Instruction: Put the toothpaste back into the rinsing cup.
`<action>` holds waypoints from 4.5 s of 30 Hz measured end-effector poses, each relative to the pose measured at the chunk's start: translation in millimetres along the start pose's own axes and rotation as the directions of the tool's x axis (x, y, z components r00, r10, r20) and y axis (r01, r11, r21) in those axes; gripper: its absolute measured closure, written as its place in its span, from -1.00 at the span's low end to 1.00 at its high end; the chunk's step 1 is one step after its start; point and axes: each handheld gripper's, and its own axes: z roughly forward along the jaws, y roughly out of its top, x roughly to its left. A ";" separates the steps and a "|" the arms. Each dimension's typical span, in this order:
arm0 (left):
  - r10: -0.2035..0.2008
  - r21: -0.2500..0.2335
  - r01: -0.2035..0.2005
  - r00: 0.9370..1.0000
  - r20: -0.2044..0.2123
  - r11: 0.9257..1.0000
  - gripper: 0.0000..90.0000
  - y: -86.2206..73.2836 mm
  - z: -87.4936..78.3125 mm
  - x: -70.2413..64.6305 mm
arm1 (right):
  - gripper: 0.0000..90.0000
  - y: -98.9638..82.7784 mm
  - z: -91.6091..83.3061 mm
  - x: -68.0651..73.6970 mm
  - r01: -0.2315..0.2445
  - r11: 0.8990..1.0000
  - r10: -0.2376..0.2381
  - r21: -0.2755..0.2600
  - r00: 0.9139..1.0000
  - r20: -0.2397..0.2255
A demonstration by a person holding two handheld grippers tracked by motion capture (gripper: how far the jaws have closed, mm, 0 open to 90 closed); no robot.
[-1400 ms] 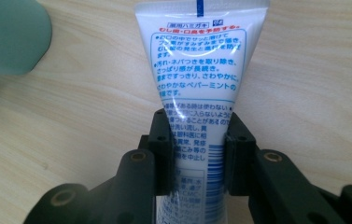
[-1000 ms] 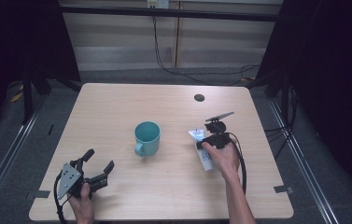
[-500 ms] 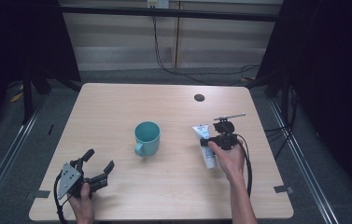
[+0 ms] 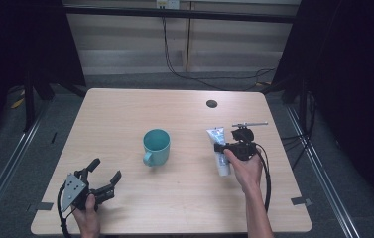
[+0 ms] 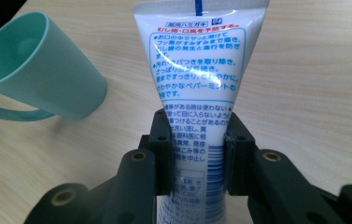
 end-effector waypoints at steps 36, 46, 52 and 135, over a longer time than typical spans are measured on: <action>0.003 0.001 -0.003 1.000 0.001 1.000 -0.65 0.1 -0.1 0.3 | 0.56 1.4 -29.5 16.2 0.108 0.929 -0.117 -0.354 0.993 -0.003; 0.004 0.001 -0.004 1.000 0.001 1.000 -0.65 0.1 -0.1 0.2 | 0.56 3.6 -36.0 17.8 0.120 0.901 -0.134 -0.416 0.991 -0.005; 0.003 0.001 -0.003 1.000 0.000 1.000 -0.65 0.1 -0.1 0.2 | 0.56 5.2 -41.6 20.4 0.125 0.873 -0.144 -0.472 0.990 -0.004; -0.011 -0.002 0.011 1.000 0.002 1.000 -0.65 -0.2 0.2 -1.1 | 0.55 57.9 21.6 107.6 0.208 0.872 -0.297 -0.443 0.945 -0.140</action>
